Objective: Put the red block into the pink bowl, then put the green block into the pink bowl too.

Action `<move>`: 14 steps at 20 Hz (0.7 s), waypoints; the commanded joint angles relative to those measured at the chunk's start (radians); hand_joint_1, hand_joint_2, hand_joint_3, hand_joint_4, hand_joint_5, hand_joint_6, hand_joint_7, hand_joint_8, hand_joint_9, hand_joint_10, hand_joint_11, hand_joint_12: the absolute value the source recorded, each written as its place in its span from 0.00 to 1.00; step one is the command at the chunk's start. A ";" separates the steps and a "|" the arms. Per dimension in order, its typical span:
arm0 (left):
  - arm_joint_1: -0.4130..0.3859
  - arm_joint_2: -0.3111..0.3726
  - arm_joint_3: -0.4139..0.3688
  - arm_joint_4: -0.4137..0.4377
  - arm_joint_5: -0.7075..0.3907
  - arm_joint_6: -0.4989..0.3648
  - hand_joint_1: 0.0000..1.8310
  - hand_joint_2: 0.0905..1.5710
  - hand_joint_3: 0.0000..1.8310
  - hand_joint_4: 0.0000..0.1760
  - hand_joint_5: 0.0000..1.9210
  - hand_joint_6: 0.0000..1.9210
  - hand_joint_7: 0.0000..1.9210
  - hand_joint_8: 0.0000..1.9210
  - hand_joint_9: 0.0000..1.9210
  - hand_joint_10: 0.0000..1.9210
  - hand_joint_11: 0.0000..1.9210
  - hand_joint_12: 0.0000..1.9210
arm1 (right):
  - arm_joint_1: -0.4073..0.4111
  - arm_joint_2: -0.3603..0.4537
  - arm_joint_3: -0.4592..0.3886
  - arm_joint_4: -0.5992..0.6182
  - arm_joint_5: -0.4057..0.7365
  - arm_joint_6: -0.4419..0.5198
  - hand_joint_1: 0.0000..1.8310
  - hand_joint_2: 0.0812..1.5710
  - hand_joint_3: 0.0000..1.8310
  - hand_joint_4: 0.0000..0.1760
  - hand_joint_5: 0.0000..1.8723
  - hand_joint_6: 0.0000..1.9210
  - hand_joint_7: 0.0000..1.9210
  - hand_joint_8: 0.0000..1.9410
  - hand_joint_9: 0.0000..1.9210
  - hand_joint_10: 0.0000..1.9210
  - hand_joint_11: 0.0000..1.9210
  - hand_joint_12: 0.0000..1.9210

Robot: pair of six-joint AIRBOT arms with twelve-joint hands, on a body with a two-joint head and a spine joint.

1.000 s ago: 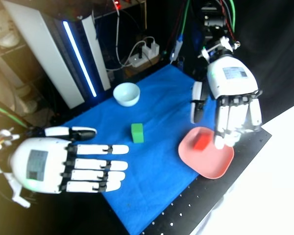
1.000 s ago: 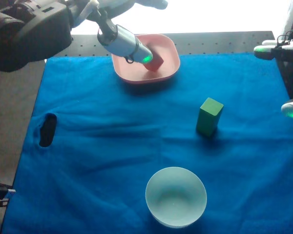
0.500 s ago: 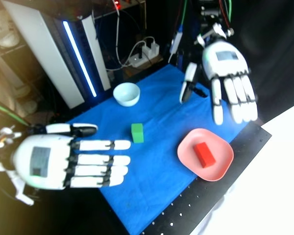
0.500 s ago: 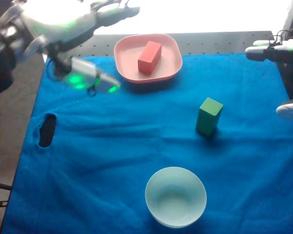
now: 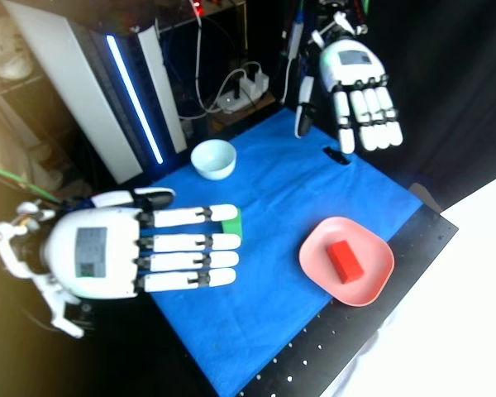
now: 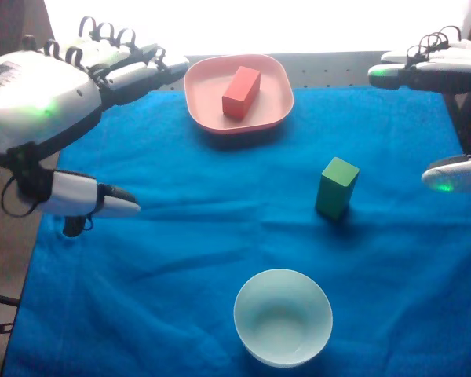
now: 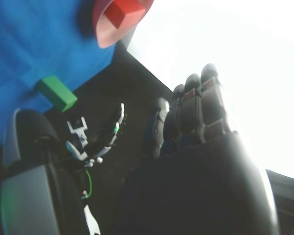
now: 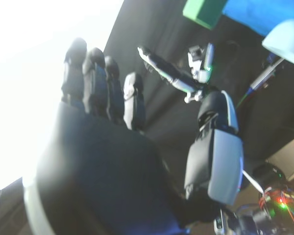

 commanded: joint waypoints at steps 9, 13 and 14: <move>0.091 0.065 -0.075 -0.037 -0.286 -0.001 0.48 0.54 0.00 0.64 0.02 0.00 0.00 0.00 0.00 0.00 0.01 0.00 | 0.163 -0.129 0.085 -0.157 -0.063 0.064 0.45 0.58 0.00 0.31 0.19 0.00 0.12 0.00 0.14 0.00 0.00 0.55; 0.091 0.059 -0.075 -0.037 -0.286 -0.006 0.51 0.54 0.00 0.47 0.03 0.00 0.00 0.00 0.00 0.00 0.02 0.01 | 0.180 -0.160 0.112 -0.204 -0.116 0.083 0.53 0.57 0.00 0.33 0.22 0.00 0.12 0.00 0.17 0.00 0.07 0.48; 0.091 0.058 -0.075 -0.037 -0.286 -0.006 0.51 0.54 0.00 0.57 0.03 0.00 0.00 0.00 0.00 0.00 0.01 0.01 | 0.182 -0.165 0.117 -0.208 -0.123 0.083 0.54 0.57 0.00 0.30 0.22 0.00 0.13 0.00 0.19 0.01 0.09 0.49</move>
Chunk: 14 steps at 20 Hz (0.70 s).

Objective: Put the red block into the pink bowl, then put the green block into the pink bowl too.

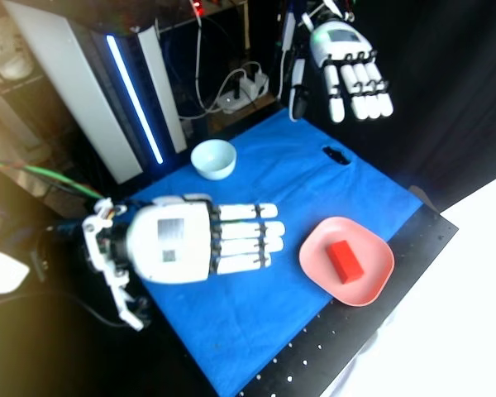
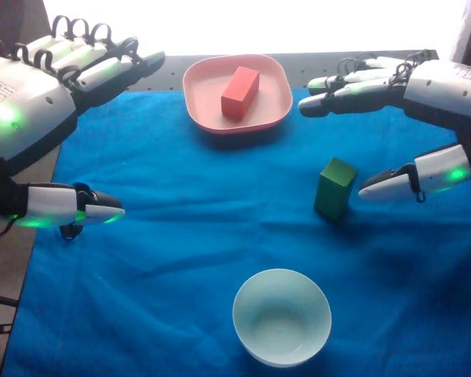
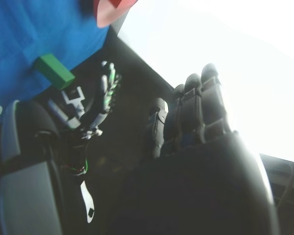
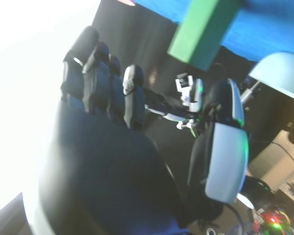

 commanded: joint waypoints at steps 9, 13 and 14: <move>-0.010 -0.003 0.002 0.002 -0.130 -0.003 0.55 0.54 0.00 0.59 0.02 0.00 0.00 0.00 0.00 0.00 0.00 0.00 | 0.048 -0.037 0.025 0.026 0.069 0.004 0.60 0.58 0.00 0.00 0.36 0.00 0.34 0.01 0.42 0.01 0.27 0.46; -0.010 -0.003 0.006 0.002 -0.130 -0.005 0.55 0.54 0.00 0.65 0.04 0.00 0.00 0.00 0.00 0.00 0.01 0.00 | 0.054 -0.043 0.031 0.026 0.065 0.004 0.69 0.62 0.00 0.00 0.56 0.34 0.75 0.01 0.65 0.05 0.39 0.56; -0.011 -0.003 0.007 0.002 -0.130 -0.005 0.54 0.55 0.00 0.66 0.04 0.00 0.00 0.00 0.00 0.00 0.02 0.01 | 0.054 -0.044 0.031 0.026 0.064 0.004 0.70 0.62 0.00 0.00 0.58 0.37 0.79 0.01 0.67 0.05 0.41 0.57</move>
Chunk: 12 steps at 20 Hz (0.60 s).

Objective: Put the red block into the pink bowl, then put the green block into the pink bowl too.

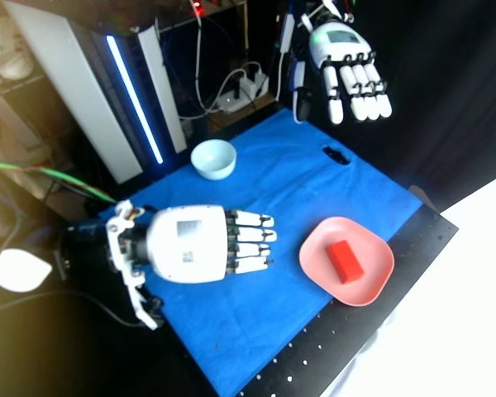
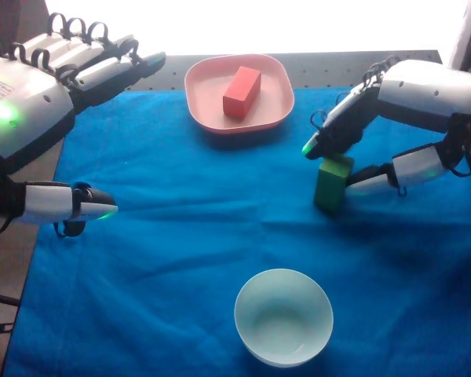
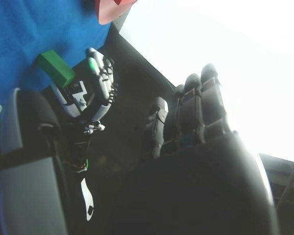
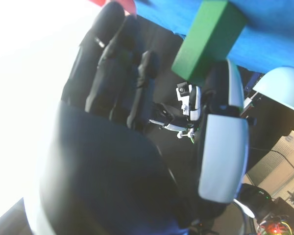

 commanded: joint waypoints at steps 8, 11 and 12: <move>-0.014 -0.004 0.010 0.007 -0.127 -0.004 0.54 0.55 0.00 0.64 0.04 0.00 0.00 0.00 0.00 0.00 0.02 0.01 | 0.014 -0.008 0.004 0.048 0.093 0.006 0.70 0.61 0.00 0.00 0.61 0.38 0.79 0.00 0.80 0.03 0.59 0.51; -0.014 -0.007 0.012 0.006 -0.123 -0.004 0.55 0.55 0.00 0.62 0.03 0.00 0.00 0.00 0.00 0.00 0.00 0.01 | 0.015 -0.011 0.009 0.052 0.093 0.006 0.68 0.60 0.00 0.00 0.74 0.12 0.77 0.15 0.74 0.39 0.60 0.70; -0.014 -0.007 0.013 0.006 -0.121 -0.004 0.55 0.55 0.00 0.62 0.04 0.00 0.01 0.00 0.00 0.00 0.01 0.01 | 0.020 -0.013 0.012 0.054 0.093 0.006 0.71 0.60 0.00 0.00 0.74 0.05 0.71 0.28 0.69 0.50 0.58 0.72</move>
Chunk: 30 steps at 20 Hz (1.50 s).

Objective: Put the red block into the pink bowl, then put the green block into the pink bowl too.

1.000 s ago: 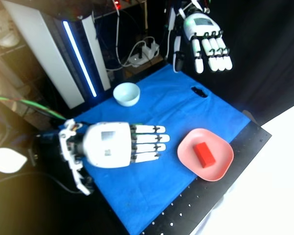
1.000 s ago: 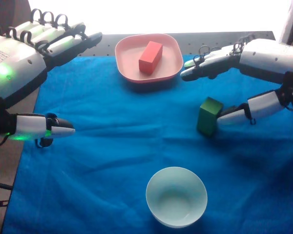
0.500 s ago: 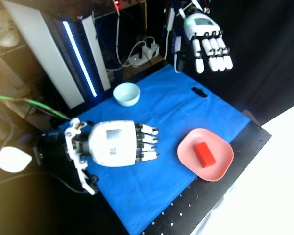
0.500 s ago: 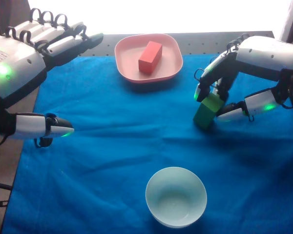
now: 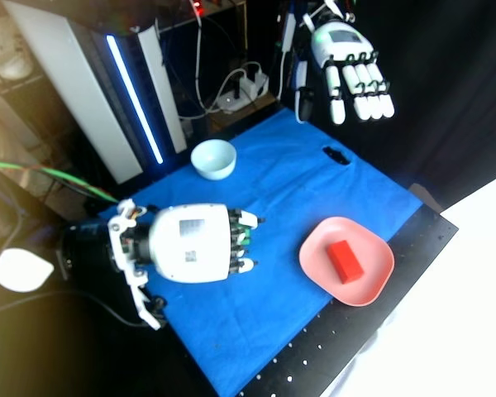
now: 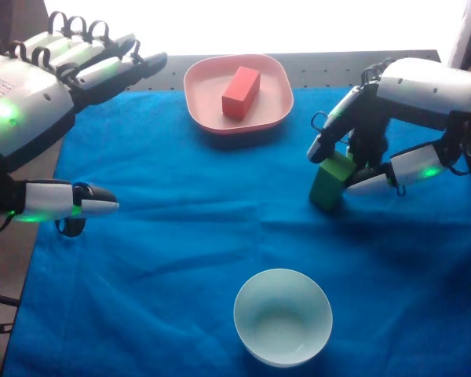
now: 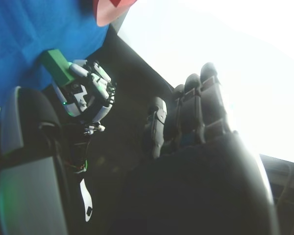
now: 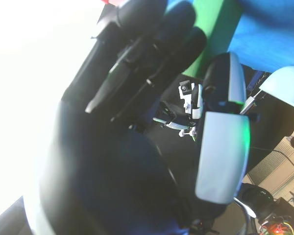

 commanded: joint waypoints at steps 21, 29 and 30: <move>-0.036 -0.024 0.030 0.021 -0.107 -0.013 0.51 0.53 0.00 0.39 0.05 0.00 0.02 0.00 0.00 0.00 0.00 0.09 | 0.274 -0.285 0.326 0.073 -0.104 0.003 0.71 0.60 0.00 0.00 0.72 0.08 0.73 0.21 0.70 0.23 0.51 0.64; -0.039 -0.025 0.030 0.022 -0.108 -0.029 0.54 0.53 0.00 0.47 0.05 0.00 0.01 0.00 0.00 0.00 0.00 0.06 | 0.272 -0.286 0.317 0.061 -0.149 0.003 0.63 0.56 0.00 0.00 0.48 0.00 0.58 0.00 0.61 0.01 0.38 0.57; -0.039 -0.025 0.030 0.022 -0.108 -0.030 0.54 0.53 0.00 0.35 0.05 0.00 0.02 0.00 0.00 0.00 0.00 0.07 | 0.271 -0.286 0.318 0.061 -0.150 0.003 0.63 0.56 0.00 0.00 0.47 0.00 0.58 0.00 0.60 0.00 0.37 0.56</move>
